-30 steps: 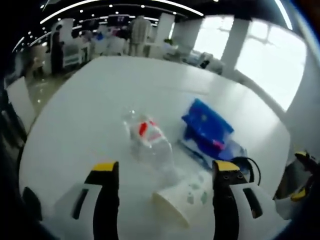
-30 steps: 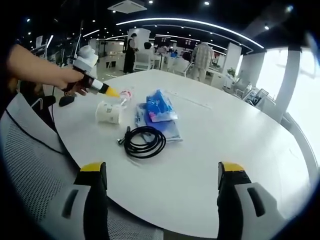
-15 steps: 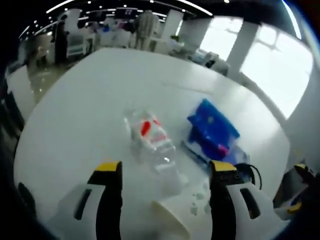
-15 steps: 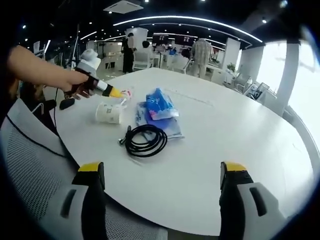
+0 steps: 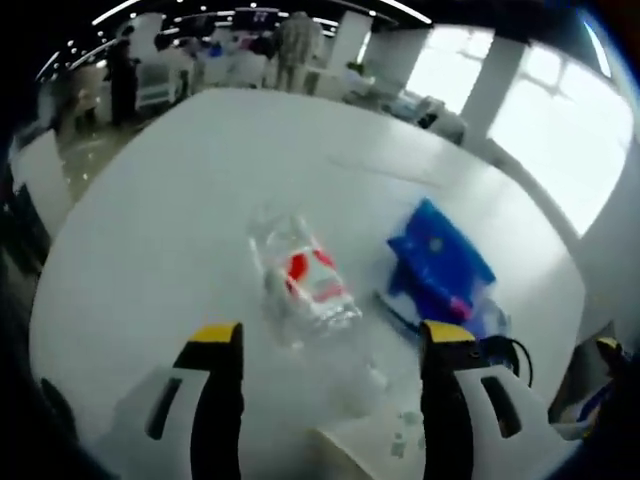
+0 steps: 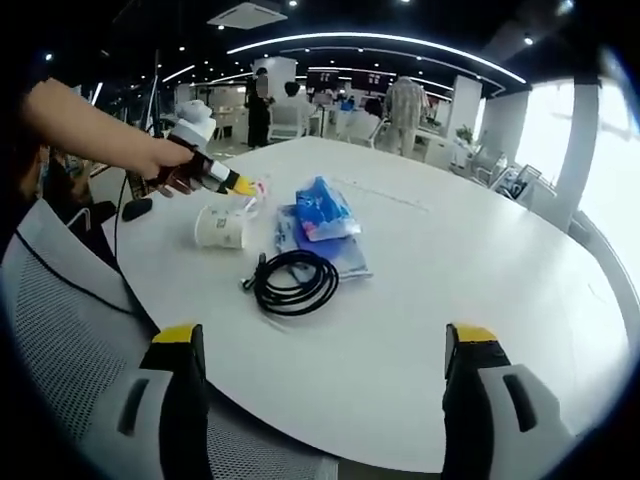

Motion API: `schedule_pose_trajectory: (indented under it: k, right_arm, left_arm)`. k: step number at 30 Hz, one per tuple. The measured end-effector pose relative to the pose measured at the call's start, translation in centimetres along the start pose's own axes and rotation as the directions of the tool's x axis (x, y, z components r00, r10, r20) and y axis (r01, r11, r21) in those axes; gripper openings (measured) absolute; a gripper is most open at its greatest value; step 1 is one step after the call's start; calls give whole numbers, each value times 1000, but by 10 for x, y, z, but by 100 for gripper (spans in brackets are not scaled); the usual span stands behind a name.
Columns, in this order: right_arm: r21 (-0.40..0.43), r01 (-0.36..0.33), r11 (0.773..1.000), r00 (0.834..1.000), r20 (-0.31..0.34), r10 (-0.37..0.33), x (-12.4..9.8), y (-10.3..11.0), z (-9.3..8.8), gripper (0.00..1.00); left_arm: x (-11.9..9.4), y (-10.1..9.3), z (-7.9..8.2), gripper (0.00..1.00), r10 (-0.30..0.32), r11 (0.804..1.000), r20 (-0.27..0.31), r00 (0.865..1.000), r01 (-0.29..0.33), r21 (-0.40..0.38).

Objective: Arrange the tabletop items into an orderly group along one side of the table until the central work area is clear of visible clutter.

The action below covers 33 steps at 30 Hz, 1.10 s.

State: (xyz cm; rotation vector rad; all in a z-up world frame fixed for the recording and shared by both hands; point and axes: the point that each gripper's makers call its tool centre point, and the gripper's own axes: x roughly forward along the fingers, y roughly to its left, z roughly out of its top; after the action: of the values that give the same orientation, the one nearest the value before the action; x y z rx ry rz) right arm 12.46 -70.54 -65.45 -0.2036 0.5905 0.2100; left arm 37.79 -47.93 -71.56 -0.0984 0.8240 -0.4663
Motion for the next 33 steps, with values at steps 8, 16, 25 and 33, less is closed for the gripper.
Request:
schedule_pose_trajectory:
  k: [8,16,25,33]
  right_arm:
    - [-6,1,1000,1000,-13,-1,0,0,-3,99]
    - [-12,1,1000,1000,-25,-2,1,0,-5,97]
    - [-18,14,1000,999,-45,-14,2,-3,-8,96]
    - [-33,21,999,998,-57,-22,2,-4,-10,94]
  left_arm:
    - [7,3,-2,68,9,1000,-56,998,-9,4]
    - [13,6,-5,67,42,989,-104,994,-27,144]
    - [21,16,-10,66,66,980,-134,989,-39,196]
    - [25,17,-6,62,39,976,-135,990,-9,216]
